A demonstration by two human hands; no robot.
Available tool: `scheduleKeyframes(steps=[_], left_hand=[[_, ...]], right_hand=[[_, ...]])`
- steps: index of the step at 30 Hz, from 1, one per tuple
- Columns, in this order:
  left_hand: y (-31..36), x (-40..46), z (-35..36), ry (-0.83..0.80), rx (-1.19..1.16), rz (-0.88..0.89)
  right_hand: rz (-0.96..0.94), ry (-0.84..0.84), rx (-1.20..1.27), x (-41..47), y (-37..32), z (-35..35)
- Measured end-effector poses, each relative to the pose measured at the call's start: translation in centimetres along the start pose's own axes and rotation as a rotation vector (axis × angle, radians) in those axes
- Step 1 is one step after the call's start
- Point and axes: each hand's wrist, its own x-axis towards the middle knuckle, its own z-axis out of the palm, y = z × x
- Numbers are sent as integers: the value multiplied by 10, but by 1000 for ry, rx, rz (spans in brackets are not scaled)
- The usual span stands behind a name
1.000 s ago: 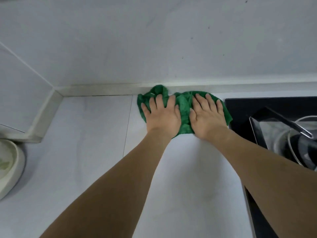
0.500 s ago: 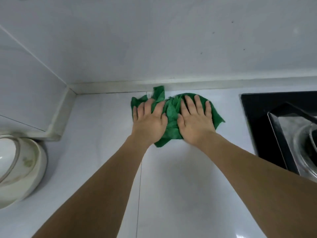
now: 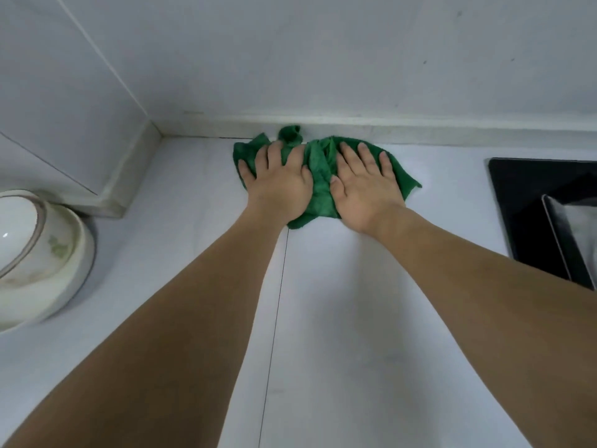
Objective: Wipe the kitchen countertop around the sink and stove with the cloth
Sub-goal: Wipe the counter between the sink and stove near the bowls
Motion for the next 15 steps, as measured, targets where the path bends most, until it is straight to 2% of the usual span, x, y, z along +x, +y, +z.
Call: scheduleKeyframes(steps=[5, 15], left_hand=[[-2, -68, -2, -70, -30, -24], [8, -301, -10, -151, -37, -113]], right_hand=[[-3, -33, 1, -63, -7, 10], [-60, -121, 20, -274, -31, 35]])
